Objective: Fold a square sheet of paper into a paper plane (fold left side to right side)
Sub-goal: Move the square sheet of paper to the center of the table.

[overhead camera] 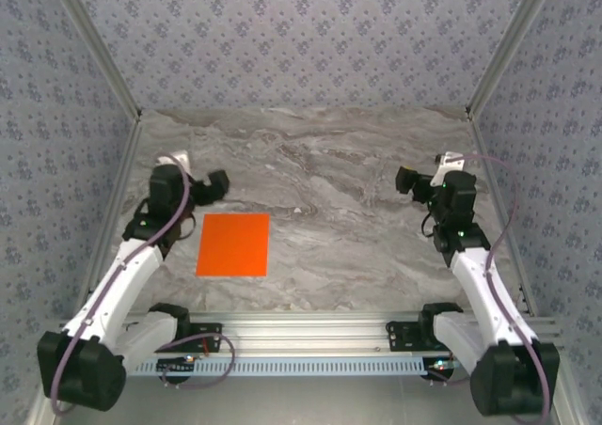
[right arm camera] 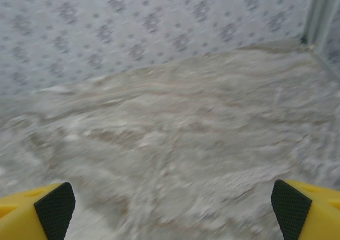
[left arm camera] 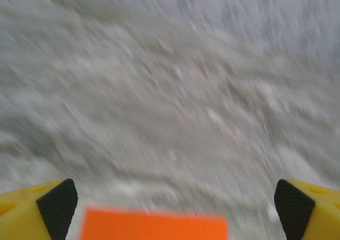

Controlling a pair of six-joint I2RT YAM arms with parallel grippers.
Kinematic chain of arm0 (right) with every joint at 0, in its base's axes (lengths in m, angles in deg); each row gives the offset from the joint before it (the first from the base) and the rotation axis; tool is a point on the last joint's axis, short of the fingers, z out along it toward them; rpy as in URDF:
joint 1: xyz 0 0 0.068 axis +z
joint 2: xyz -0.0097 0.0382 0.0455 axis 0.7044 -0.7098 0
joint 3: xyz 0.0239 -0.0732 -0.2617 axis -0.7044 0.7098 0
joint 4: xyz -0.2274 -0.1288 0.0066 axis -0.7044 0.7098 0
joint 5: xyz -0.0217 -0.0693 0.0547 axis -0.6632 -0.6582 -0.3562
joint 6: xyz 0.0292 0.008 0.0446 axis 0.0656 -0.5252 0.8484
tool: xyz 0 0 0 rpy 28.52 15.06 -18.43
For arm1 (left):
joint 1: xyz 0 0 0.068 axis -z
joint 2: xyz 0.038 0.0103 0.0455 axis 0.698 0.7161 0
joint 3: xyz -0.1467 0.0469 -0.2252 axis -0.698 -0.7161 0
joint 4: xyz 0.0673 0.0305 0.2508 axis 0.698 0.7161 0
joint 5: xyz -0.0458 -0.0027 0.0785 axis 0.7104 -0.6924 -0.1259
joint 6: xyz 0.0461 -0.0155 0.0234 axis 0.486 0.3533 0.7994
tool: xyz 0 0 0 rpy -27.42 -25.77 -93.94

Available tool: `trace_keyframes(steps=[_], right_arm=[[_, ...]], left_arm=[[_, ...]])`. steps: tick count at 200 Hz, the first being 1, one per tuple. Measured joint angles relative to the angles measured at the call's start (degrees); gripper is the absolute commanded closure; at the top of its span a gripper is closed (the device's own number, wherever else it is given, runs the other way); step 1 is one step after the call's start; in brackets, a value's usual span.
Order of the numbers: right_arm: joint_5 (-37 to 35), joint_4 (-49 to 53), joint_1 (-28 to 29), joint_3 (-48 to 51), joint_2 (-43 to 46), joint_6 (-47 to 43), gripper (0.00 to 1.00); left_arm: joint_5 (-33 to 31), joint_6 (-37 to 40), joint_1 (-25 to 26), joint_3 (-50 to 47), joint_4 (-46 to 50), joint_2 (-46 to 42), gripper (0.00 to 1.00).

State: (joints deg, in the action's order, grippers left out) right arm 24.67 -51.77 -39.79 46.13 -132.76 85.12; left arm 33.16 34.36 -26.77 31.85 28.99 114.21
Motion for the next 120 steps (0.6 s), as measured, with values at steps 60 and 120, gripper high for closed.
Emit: trace_keyframes(steps=[60, 120], right_arm=[[-5.33, 20.87, 17.81, -0.22, 6.32, 8.02, 0.0], [-10.45, 25.27, 23.06, -0.24, 6.32, 9.75, 0.0]], left_arm=[[-5.07, -9.92, 16.55, -4.48, 16.94, 5.73, 0.02], [-6.6, -11.87, 17.46, -7.28, 15.78, 16.44, 0.02]])
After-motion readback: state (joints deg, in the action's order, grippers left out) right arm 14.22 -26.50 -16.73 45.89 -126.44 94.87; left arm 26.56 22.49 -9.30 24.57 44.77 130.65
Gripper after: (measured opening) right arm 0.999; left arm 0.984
